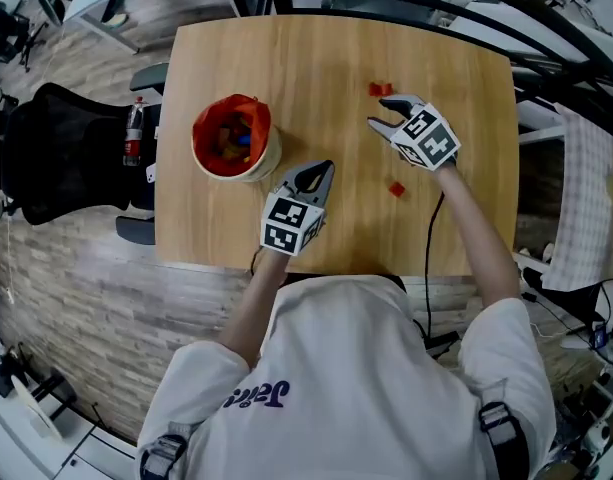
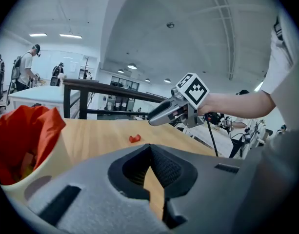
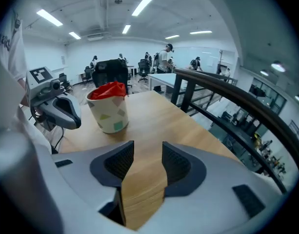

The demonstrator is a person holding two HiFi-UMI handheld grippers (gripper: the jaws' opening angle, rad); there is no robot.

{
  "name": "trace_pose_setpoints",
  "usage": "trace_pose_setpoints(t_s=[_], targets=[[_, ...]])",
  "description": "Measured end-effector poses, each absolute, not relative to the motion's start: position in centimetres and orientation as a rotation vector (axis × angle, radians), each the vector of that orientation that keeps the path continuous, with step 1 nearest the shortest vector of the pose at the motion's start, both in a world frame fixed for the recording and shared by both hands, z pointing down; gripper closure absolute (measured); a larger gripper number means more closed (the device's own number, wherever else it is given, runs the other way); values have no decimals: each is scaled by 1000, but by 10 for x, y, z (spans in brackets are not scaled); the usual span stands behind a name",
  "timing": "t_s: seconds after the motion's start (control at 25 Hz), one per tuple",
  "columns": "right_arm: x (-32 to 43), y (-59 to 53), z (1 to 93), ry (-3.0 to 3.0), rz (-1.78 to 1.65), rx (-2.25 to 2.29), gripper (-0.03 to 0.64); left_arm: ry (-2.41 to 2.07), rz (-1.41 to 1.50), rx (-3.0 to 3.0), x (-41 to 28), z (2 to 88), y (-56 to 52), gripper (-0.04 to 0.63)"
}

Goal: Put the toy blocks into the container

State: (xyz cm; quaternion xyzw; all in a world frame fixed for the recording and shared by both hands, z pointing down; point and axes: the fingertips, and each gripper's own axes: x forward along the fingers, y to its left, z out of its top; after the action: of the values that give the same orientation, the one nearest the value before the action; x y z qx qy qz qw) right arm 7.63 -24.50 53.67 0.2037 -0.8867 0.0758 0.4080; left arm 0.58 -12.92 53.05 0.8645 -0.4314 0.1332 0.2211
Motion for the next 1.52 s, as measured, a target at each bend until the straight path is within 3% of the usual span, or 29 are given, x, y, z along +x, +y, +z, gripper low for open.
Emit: trace_pose_setpoints(t_s=[0.28,0.72,1.52], targets=[[128,-276,571,-2280,333,804,439,-1150,404,2380,46,542,-180,588],[150,-338,651,-2209,484,1301,347,-1222,415,2328,54,570,-244,589],[144,-378,703,-2049,634,1520,342,-1222,450,2276,41,595,-244,588]])
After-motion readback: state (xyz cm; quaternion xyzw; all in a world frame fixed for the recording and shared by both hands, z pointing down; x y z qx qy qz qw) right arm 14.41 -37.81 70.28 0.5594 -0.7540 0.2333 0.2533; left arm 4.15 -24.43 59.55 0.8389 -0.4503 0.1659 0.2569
